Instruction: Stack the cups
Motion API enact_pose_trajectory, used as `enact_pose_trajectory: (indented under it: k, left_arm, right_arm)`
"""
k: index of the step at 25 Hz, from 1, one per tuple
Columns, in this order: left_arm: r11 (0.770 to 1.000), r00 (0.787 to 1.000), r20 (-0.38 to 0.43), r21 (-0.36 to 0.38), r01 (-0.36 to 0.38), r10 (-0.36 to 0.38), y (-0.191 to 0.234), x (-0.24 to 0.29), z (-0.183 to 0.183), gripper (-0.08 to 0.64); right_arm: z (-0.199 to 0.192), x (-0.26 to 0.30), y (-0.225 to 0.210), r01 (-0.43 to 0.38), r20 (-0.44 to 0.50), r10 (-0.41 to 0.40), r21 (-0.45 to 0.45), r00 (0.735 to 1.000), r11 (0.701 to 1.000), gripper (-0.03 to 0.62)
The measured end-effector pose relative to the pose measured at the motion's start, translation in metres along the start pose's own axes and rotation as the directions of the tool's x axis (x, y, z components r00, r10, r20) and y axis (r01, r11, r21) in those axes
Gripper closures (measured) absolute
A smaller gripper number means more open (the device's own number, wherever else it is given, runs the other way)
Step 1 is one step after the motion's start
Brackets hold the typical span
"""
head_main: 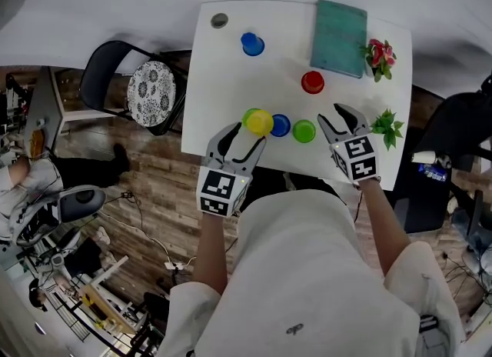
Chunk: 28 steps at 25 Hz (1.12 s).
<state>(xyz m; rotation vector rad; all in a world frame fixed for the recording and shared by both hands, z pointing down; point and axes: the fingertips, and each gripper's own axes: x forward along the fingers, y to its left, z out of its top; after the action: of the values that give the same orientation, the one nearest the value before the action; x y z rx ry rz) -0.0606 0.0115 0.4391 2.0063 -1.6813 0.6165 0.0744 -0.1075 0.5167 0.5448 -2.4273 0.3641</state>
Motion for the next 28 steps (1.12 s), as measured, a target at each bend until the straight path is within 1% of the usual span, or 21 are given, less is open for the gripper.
enact_pose_trajectory:
  k: [4,6,9,13,18,22,24,28]
  left_arm:
    - [0.999,0.999,0.046,-0.051,-0.001,0.003,-0.005,-0.009,0.007,0.305]
    - [0.998,0.998,0.058,-0.065,0.002,0.002,-0.006,-0.012,0.009,0.305]
    - [0.997,0.998,0.065,-0.072,0.006,-0.002,-0.007,-0.015,0.008,0.305]
    - [0.996,0.998,0.064,-0.089,0.008,-0.003,-0.009,-0.016,0.004,0.305]
    - [0.994,0.998,0.058,-0.107,0.0,0.006,-0.007,-0.02,-0.001,0.305]
    - [0.993,0.999,0.049,-0.115,-0.01,0.016,-0.004,-0.021,-0.005,0.305]
    - [0.993,0.999,0.043,-0.117,-0.018,0.024,-0.001,-0.023,-0.008,0.305]
    - [0.993,0.998,0.039,-0.116,-0.035,0.04,0.004,-0.026,-0.01,0.305]
  right_arm:
    - [0.003,0.022,-0.015,-0.002,-0.038,0.001,-0.025,0.999,1.0,0.371]
    - [0.006,0.035,-0.021,0.001,-0.051,-0.004,-0.044,0.999,0.999,0.362]
    - [0.011,0.054,-0.032,0.02,-0.054,-0.023,-0.07,0.998,0.997,0.348]
    - [0.013,0.076,-0.04,0.036,-0.071,-0.04,-0.059,0.997,0.998,0.321]
    - [0.005,0.1,-0.04,0.04,-0.111,-0.046,-0.055,0.993,0.998,0.298]
    - [-0.002,0.109,-0.04,0.051,-0.152,-0.056,-0.033,0.987,0.998,0.305]
    - [-0.004,0.114,-0.043,0.065,-0.153,-0.07,-0.037,0.986,0.997,0.313]
    - [-0.004,0.12,-0.048,0.087,-0.152,-0.091,-0.031,0.984,0.996,0.356]
